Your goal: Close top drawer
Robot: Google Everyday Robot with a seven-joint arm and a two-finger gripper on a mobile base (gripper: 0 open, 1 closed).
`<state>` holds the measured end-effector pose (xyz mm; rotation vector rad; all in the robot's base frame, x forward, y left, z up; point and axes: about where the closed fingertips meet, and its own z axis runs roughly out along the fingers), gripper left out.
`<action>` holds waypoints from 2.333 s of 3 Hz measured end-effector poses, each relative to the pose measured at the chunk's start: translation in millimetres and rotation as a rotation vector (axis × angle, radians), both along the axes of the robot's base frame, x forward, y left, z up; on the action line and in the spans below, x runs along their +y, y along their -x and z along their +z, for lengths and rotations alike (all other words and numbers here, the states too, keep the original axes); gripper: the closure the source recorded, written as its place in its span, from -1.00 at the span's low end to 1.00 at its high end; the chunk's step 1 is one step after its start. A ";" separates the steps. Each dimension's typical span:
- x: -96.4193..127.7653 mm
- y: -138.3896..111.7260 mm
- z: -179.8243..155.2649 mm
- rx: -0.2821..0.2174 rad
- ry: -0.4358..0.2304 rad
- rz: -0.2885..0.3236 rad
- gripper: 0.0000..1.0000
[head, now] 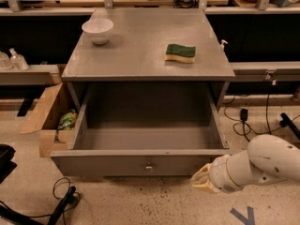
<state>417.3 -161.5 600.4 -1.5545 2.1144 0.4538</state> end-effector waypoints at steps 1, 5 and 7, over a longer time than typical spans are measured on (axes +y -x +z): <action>14.7 -33.2 3.3 -0.021 -0.023 0.015 1.00; 31.6 -64.1 3.0 -0.020 -0.060 0.031 -0.09; 34.1 -63.1 1.6 -0.017 -0.061 0.036 -1.00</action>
Offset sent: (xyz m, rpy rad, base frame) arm 0.1073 0.0424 0.0091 0.0935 -0.0595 0.0333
